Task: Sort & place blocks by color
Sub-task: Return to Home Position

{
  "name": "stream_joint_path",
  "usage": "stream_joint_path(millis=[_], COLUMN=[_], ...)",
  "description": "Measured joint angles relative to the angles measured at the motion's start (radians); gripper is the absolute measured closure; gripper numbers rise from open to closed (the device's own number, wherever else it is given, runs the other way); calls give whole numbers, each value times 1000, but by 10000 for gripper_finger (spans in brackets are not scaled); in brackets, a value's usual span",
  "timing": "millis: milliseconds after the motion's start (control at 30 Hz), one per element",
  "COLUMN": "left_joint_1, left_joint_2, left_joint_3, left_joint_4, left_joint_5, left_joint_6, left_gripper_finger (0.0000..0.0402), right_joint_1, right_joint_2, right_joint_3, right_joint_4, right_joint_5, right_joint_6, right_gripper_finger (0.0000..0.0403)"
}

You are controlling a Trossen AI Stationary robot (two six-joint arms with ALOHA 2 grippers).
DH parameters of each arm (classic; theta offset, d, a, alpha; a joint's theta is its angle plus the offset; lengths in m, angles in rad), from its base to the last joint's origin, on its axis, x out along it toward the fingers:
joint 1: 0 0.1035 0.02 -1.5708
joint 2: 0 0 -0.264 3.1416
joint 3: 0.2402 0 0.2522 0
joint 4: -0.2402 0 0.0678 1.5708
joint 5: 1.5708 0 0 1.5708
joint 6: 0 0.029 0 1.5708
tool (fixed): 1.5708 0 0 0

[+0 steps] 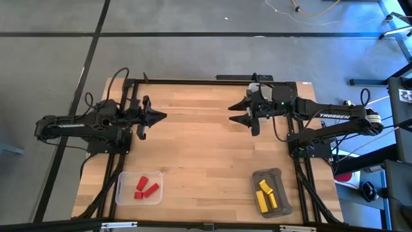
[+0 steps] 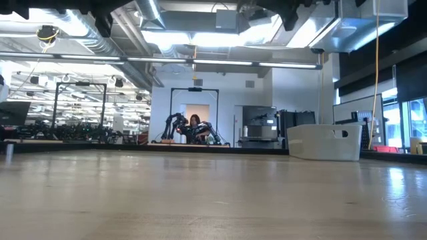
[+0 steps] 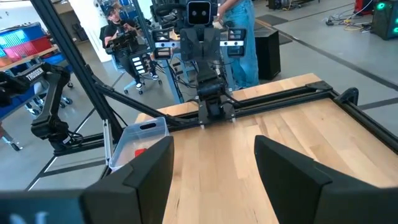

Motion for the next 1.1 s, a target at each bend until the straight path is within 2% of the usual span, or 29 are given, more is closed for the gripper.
stream_joint_path(millis=[200,300,400,500,567,1100], left_joint_1=[0,0,0,0,0,0], left_joint_2=[0,0,0,0,0,0], left_joint_3=[0,0,0,0,0,0], left_joint_4=[0,0,0,0,1,1], left_joint_5=[-6,-5,-4,-3,-2,-5], left_joint_6=[4,4,4,4,4,8], left_gripper_finger=[400,401,401,401,401,401], right_joint_1=[0,0,0,0,0,0], right_joint_2=[-1,-3,-11,-28,-41,-93], right_joint_3=[0,0,0,-2,-2,-2], right_joint_4=[0,-21,-78,-114,-123,-110], right_joint_5=[0,0,-5,-41,-58,-54], right_joint_6=[20,54,61,49,49,72], right_gripper_finger=[179,199,261,359,388,401])
